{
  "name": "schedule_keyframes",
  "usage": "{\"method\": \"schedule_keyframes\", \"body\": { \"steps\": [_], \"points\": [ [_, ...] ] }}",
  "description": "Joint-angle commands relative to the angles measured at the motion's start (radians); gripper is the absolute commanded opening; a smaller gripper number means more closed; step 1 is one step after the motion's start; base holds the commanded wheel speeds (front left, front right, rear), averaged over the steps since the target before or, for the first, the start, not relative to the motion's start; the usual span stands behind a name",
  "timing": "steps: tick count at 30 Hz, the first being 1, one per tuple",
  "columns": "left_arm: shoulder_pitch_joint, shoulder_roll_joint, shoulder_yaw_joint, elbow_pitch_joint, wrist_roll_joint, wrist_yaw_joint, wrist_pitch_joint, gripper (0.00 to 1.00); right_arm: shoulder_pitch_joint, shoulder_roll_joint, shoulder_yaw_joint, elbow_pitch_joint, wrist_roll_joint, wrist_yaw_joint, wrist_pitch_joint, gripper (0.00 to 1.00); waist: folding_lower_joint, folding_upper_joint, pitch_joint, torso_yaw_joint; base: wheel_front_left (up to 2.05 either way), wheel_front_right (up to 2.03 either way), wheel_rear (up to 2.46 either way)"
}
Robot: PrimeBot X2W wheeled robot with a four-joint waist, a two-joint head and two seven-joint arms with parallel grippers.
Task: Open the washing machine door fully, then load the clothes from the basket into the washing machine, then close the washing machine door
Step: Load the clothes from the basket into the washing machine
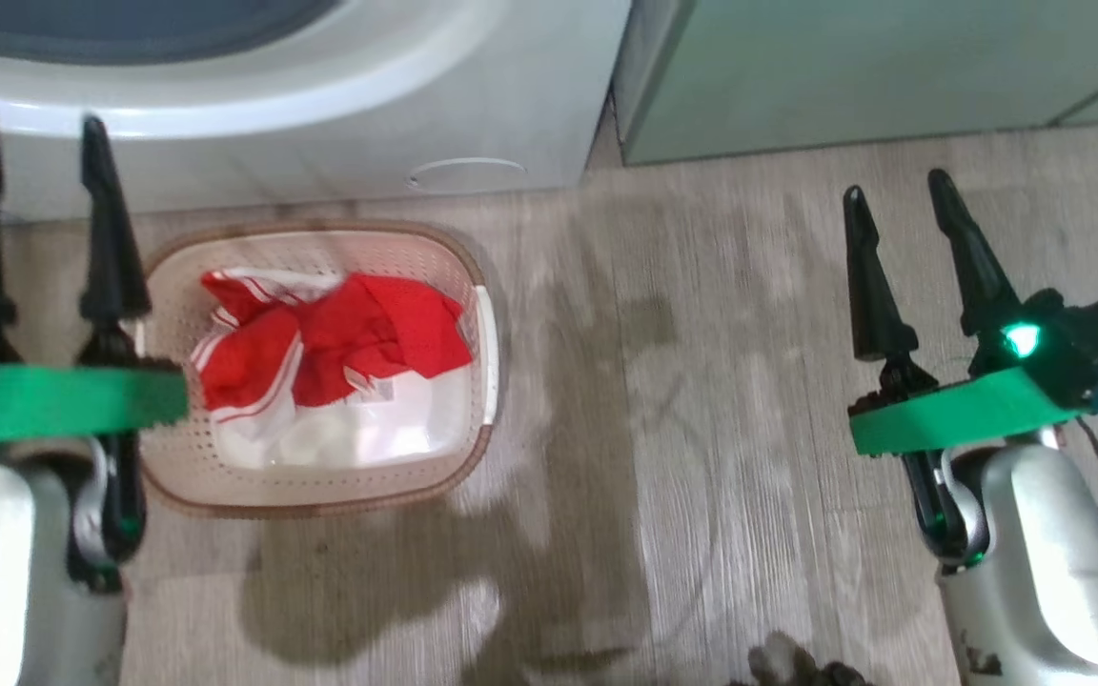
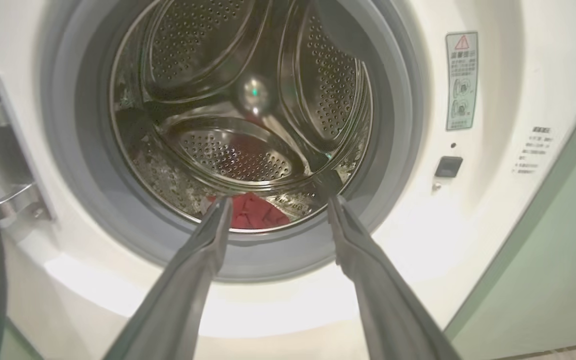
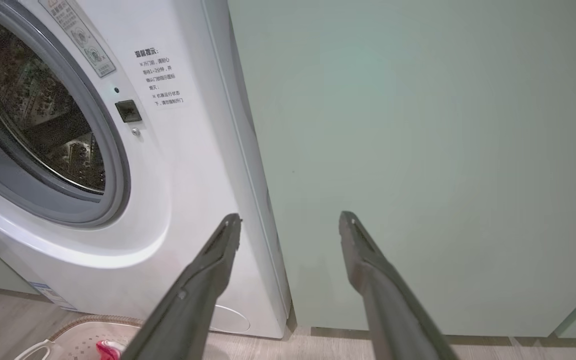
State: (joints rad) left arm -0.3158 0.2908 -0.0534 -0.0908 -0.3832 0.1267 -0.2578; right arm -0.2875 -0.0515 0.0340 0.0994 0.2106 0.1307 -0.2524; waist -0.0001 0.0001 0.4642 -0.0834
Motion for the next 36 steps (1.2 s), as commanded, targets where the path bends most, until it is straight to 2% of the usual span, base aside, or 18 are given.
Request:
{"method": "schedule_keyframes", "body": {
  "steps": [1,16,27,36],
  "points": [
    [0.015,0.012,0.037,-0.042,0.012,0.007,-0.004,1.0,0.025,0.001,0.015,-0.021,-0.01,0.0,-0.008,1.0,0.0001,-0.0001,-0.038,0.024,0.0,0.0,0.0],
    [0.203,-0.094,0.002,0.026,0.065,-0.06,-0.004,1.0,0.131,0.001,-0.023,0.003,-0.032,0.0,0.032,1.0,0.0001,-0.0001,-0.235,0.075,0.0,0.0,0.0],
    [0.281,-0.125,-0.002,0.067,0.106,-0.084,-0.004,1.0,0.219,0.001,-0.036,-0.025,-0.036,0.0,0.069,1.0,0.0001,-0.0001,-0.338,0.084,0.0,0.0,0.0],
    [0.307,-0.137,-0.002,0.085,0.116,-0.098,-0.004,1.0,0.261,0.001,-0.043,-0.064,-0.033,0.0,0.098,1.0,0.0001,-0.0001,-0.367,0.085,0.0,0.0,0.0]
  ]
}}
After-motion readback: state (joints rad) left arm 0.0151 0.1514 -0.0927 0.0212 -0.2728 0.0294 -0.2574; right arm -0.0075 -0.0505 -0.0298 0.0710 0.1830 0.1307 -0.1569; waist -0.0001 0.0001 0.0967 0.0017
